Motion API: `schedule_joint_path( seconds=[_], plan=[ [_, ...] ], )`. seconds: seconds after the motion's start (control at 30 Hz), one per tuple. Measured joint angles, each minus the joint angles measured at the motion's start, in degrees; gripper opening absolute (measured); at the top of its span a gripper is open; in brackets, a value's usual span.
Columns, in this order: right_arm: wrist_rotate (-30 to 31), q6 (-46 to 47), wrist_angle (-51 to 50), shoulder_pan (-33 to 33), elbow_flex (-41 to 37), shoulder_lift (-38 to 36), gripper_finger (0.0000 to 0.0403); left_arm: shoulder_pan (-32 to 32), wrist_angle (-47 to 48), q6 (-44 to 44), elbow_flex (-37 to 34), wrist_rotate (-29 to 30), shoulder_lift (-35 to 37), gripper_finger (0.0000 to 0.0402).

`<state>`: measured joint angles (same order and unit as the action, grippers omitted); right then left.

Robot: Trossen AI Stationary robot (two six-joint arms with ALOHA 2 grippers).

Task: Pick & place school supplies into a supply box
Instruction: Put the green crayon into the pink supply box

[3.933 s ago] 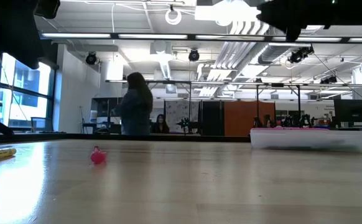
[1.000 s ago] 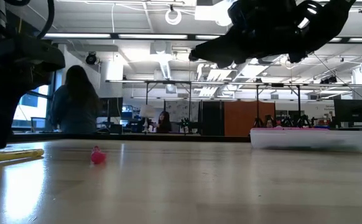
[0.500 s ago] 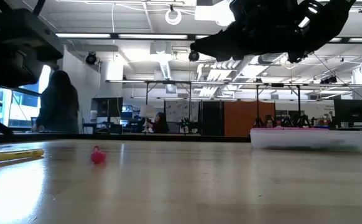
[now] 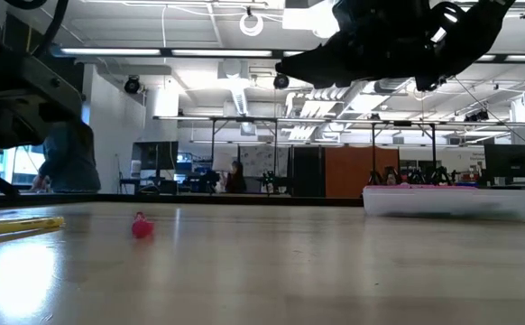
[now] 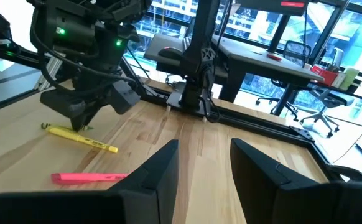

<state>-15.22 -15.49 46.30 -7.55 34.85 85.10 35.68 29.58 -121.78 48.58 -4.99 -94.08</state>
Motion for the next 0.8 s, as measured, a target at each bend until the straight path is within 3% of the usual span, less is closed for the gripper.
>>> schedule_joint_path(
  seconds=[0.17,0.23,0.5,0.8],
  plan=[
    [0.0,0.0,-0.01,0.02,0.0,0.0,0.0123,0.04,1.26,0.15,-0.02,0.98,-0.07,0.0033],
    [0.0,0.0,-0.04,0.02,0.0,0.0,0.0123,0.04,1.76,0.16,0.05,1.92,-0.07,0.0014],
    [0.0,0.0,0.1,0.04,0.0,0.0,0.0123,-0.75,6.18,1.73,0.02,9.56,-0.05,0.006],
    [0.02,0.06,0.32,0.04,0.0,0.0,0.0123,-7.62,8.58,13.16,-0.14,17.86,-0.13,0.003]
  ],
)
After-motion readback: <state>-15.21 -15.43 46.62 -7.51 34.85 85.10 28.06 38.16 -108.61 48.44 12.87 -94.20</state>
